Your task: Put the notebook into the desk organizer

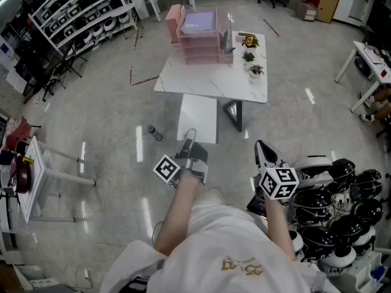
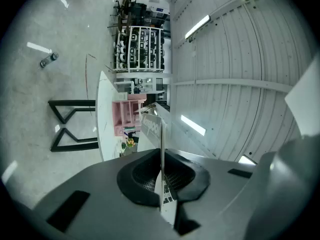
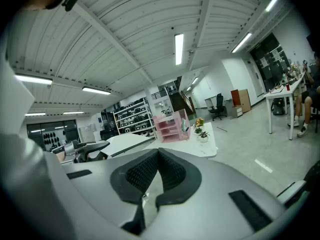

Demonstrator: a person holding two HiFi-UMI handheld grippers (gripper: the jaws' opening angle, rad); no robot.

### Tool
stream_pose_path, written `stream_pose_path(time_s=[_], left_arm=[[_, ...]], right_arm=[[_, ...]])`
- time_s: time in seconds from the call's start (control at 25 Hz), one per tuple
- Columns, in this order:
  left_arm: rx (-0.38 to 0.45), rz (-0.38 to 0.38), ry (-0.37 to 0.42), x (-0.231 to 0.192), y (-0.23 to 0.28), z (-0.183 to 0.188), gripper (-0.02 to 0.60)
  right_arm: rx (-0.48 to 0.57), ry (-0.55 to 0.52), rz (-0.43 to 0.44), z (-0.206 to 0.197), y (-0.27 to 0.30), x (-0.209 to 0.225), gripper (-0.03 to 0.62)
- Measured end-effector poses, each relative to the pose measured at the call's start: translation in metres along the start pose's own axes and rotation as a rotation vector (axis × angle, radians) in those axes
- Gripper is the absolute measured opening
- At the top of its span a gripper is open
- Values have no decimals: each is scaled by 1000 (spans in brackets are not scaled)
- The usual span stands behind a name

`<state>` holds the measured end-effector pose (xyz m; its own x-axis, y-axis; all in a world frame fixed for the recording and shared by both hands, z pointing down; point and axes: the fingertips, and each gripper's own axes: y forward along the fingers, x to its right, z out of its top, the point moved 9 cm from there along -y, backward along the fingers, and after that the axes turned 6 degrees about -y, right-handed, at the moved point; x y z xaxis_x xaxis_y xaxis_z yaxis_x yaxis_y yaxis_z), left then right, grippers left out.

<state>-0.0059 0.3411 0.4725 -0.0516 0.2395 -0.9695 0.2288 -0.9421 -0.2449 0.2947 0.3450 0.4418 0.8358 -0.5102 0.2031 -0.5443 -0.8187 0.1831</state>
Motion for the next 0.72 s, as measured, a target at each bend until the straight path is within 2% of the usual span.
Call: stream_pose_path(time_s=[0.4, 0.72], left_arm=[[13, -3, 3, 5, -9, 8, 27], [45, 15, 6, -2, -6, 32, 28]], right_arm=[[11, -4, 10, 2, -1, -8, 12], [5, 47, 51, -3, 27, -12, 12]])
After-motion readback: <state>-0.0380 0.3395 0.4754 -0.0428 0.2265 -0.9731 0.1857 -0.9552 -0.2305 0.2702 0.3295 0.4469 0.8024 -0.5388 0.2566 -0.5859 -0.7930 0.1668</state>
